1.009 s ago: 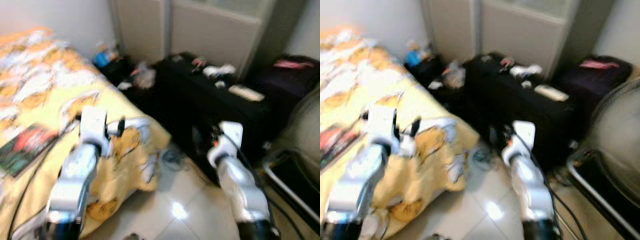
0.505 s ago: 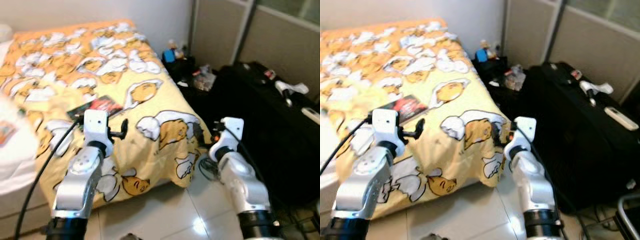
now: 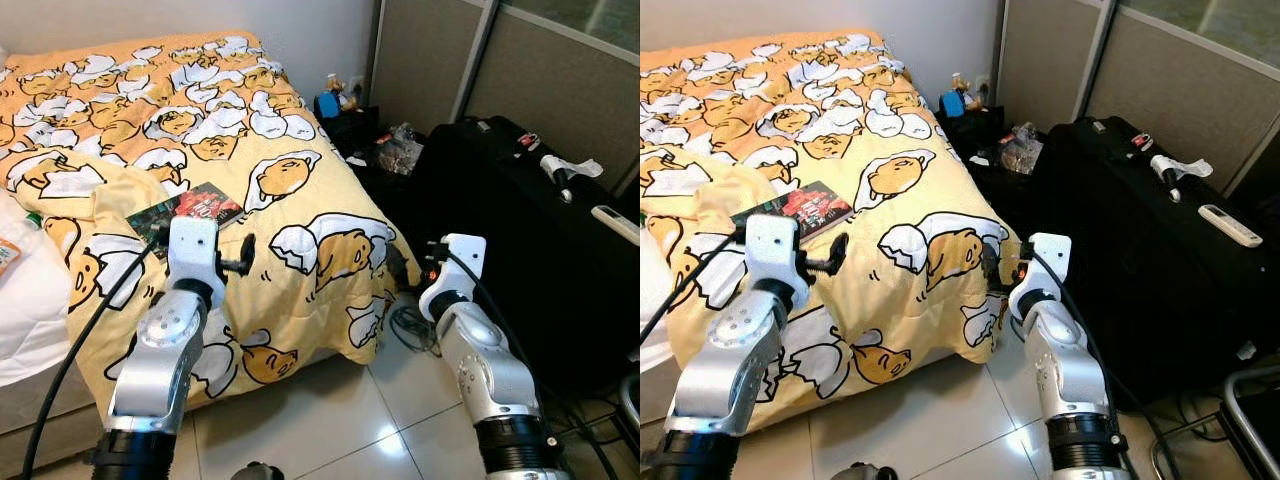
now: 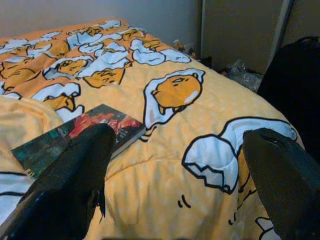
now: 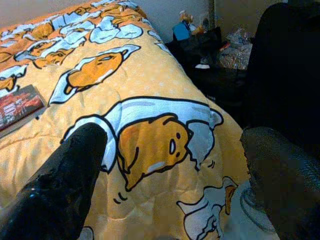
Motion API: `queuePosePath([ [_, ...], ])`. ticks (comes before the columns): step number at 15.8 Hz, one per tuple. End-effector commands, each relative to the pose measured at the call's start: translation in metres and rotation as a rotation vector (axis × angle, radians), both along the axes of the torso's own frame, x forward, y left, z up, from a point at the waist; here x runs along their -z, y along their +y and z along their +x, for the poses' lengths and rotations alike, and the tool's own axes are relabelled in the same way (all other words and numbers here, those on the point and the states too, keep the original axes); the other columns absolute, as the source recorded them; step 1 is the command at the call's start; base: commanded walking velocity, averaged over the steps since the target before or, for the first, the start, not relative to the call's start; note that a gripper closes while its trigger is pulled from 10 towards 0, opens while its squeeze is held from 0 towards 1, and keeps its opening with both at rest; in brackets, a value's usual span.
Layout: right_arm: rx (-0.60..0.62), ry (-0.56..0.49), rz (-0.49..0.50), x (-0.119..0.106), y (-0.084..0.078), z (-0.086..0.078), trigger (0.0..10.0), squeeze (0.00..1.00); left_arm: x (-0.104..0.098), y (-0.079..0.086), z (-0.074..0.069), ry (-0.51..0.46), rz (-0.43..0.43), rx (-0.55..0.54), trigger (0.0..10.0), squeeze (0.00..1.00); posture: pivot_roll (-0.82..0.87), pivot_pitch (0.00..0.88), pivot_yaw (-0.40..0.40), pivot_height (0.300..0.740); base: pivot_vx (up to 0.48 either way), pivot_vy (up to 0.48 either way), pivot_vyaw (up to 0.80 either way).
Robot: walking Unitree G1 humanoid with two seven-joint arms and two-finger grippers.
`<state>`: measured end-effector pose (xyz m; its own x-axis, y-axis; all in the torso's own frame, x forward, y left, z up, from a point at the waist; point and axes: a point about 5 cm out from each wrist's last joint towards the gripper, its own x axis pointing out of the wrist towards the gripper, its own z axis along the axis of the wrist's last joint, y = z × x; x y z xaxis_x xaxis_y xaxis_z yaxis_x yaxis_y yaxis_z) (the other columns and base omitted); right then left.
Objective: Clean up the room
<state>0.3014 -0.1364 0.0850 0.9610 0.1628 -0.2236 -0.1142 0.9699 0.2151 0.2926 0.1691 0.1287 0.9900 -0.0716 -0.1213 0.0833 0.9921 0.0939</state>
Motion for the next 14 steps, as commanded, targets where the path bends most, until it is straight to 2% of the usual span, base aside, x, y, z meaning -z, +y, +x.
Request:
queuePosePath([
  [1, -0.009, -0.016, -0.005, -0.004, 0.002, 0.003, 10.0, 0.0, 0.0, 0.0, 0.002, 0.003, 0.006, 0.001, 10.0, 0.0, -0.12, 0.0, 0.034, 0.74, 0.0, 0.0, 0.8],
  [5, 0.011, -0.005, 0.018, 0.0, 0.002, 0.004, 10.0, 0.0, -0.005, 0.001, 0.005, -0.009, 0.031, 0.022, 10.0, 0.0, -0.1, 0.0, 0.032, 0.74, 0.0, 0.0, 0.8],
  [9, 0.061, 0.017, -0.039, 0.004, -0.002, 0.008, 10.0, 0.0, -0.005, 0.003, 0.007, 0.005, 0.036, 0.025, 10.0, 0.0, -0.1, 0.0, 0.032, 0.74, 0.0, 0.0, 0.0],
  [10, 0.069, -0.006, -0.017, 0.004, -0.002, 0.008, 10.0, 0.0, -0.005, 0.003, 0.007, 0.011, 0.04, 0.027, 10.0, 0.0, -0.1, 0.0, 0.033, 0.74, 0.0, 0.0, 0.0],
  [11, 0.079, 0.019, -0.038, 0.007, -0.006, 0.008, 10.0, 0.0, -0.004, 0.004, 0.007, 0.017, 0.045, 0.03, 10.0, 0.0, -0.1, 0.0, 0.032, 0.74, 0.0, 0.0, 0.0],
  [12, 0.039, 0.014, -0.002, 0.007, -0.003, 0.007, 10.0, 0.0, -0.004, 0.003, 0.006, 0.018, 0.046, 0.031, 10.0, 0.0, -0.1, 0.0, 0.032, 0.74, 0.0, 0.0, 0.0],
  [14, 0.042, 0.02, 0.009, 0.008, -0.001, 0.007, 10.0, 0.0, -0.003, 0.003, 0.006, 0.027, 0.05, 0.038, 10.0, 0.0, -0.09, 0.0, 0.033, 0.74, 0.0, 0.126, 0.0],
])
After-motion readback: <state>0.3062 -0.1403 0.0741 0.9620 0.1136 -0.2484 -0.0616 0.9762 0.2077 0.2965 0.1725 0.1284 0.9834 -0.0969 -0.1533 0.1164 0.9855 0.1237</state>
